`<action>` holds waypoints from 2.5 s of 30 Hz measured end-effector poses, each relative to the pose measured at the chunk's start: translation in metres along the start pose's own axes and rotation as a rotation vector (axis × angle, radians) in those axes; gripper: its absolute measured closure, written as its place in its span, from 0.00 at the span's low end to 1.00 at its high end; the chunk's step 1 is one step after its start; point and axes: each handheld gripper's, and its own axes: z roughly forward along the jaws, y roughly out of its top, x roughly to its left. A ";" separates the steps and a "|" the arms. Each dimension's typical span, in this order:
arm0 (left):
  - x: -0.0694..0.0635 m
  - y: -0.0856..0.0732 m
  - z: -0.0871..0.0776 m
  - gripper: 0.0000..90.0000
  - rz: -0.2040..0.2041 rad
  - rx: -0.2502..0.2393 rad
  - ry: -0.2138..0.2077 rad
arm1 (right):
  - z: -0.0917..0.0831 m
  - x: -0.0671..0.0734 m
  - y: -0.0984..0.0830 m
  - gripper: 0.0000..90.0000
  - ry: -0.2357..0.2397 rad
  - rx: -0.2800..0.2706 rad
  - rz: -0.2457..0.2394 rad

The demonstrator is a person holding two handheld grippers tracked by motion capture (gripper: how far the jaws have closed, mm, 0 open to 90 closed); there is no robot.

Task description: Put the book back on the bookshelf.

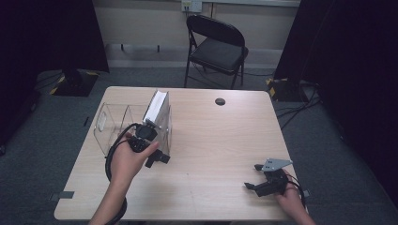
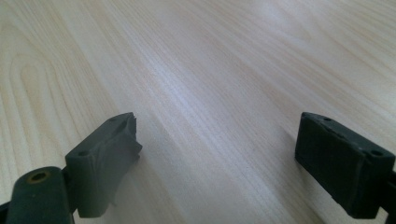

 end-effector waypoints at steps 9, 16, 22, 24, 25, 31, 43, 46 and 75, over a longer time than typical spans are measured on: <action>-0.005 -0.006 0.008 0.23 0.011 -0.013 -0.024 | 0.000 0.000 0.000 0.14 0.000 0.000 0.000; -0.013 -0.011 0.017 0.23 0.030 -0.009 -0.044 | 0.000 0.000 0.000 0.14 0.000 0.000 0.000; -0.020 -0.013 0.028 0.23 0.039 -0.009 -0.068 | 0.000 0.000 0.000 0.14 0.000 0.000 0.000; -0.022 -0.013 0.030 0.23 0.040 -0.012 -0.071 | 0.000 0.000 0.000 0.14 0.000 0.000 0.000; -0.024 -0.014 0.034 0.23 0.045 -0.010 -0.084 | 0.000 0.000 0.000 0.14 0.000 0.000 0.000; -0.029 -0.016 0.048 0.23 0.072 0.005 -0.096 | 0.000 0.000 0.000 0.14 0.000 -0.001 0.000; -0.038 -0.023 0.076 0.23 0.100 0.021 -0.140 | 0.000 0.000 0.000 0.14 0.000 0.000 0.000; -0.039 -0.025 0.082 0.23 0.104 0.020 -0.144 | 0.000 0.000 0.000 0.14 0.000 0.000 0.000; -0.046 -0.042 0.115 0.18 0.148 0.021 -0.132 | 0.000 0.000 0.000 0.14 0.000 0.000 0.000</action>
